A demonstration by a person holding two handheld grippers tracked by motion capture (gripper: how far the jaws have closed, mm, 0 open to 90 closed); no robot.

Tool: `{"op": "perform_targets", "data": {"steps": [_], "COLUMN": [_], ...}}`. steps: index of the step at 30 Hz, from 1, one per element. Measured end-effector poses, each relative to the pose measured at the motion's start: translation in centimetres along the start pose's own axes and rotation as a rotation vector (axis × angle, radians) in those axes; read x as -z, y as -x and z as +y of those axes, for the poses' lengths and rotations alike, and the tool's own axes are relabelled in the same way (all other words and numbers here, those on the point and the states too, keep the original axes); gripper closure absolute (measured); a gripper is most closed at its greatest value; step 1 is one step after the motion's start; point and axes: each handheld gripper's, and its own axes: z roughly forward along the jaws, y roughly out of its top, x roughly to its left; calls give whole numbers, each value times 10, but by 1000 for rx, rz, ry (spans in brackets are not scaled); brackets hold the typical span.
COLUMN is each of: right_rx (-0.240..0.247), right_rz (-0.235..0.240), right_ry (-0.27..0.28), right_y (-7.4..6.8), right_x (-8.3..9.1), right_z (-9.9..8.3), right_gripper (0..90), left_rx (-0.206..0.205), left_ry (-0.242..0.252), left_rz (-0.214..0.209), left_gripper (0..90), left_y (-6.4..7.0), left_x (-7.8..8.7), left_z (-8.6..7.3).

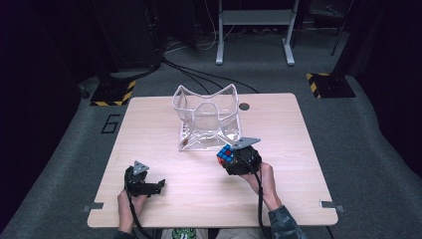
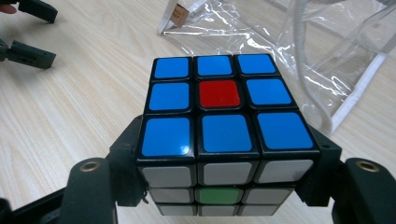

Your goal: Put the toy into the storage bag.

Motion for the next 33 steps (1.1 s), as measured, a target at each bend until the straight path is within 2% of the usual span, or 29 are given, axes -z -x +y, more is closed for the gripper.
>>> {"op": "perform_targets", "data": {"steps": [8, 12, 33], "right_rx": [-24, 1, 7], "right_rz": [-8, -20, -40], "right_ry": [3, 13, 26], "right_y": [6, 10, 22], "right_x": [8, 11, 29], "right_z": [5, 9, 30], "right_gripper": [327, 327, 327], "left_rx": [0, 1, 1], "left_ry": [0, 0, 0], "left_rz": [0, 0, 0], "left_gripper": [12, 12, 12], "left_y": [0, 0, 0], "left_x": [0, 0, 0], "left_z": [0, 0, 0]}}
